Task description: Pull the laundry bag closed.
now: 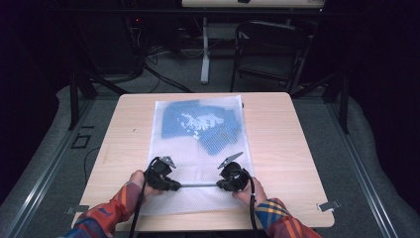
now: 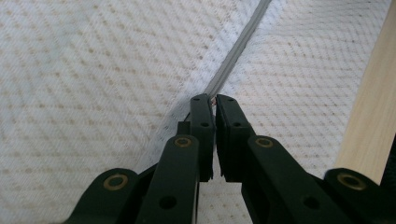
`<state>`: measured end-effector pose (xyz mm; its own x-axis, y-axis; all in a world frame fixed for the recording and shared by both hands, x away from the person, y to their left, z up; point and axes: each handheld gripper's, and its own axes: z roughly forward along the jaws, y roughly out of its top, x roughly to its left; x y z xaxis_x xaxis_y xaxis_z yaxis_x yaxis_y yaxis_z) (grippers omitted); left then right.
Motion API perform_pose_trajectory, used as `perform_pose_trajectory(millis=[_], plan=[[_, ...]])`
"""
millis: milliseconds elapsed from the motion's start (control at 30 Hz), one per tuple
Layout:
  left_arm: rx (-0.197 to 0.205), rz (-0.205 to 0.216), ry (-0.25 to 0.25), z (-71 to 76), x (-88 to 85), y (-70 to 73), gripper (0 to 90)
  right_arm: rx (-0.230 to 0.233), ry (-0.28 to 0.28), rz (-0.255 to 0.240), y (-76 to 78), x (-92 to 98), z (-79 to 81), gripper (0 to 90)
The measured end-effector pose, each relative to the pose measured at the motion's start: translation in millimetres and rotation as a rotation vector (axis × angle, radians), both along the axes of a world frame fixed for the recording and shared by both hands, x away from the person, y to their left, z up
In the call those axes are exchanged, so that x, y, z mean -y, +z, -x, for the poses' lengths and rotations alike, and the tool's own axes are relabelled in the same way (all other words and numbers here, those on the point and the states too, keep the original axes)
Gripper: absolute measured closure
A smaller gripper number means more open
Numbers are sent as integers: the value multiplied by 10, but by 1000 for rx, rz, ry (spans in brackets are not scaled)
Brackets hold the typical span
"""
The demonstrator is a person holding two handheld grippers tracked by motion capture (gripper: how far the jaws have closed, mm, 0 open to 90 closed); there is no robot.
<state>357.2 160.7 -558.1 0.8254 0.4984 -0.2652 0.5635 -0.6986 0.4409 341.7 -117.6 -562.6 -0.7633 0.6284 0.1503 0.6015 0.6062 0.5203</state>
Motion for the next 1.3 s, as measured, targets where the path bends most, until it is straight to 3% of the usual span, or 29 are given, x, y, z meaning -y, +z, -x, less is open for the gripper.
perform_pose_trajectory(millis=[333,433,600,1000,1300], plan=[[-9,3,3,13,-41,5,862,-8,0,-9,-3,0,-14,900],[-12,0,-6,14,-22,-7,863,-14,12,18,17,3,-29,900],[-13,8,-6,6,-13,-14,862,23,-4,0,79,-77,10,900],[-20,10,-6,-2,-8,-16,861,25,47,-14,19,-363,-15,900],[-16,-1,-10,10,-4,-12,862,31,98,24,0,-450,-24,900]])
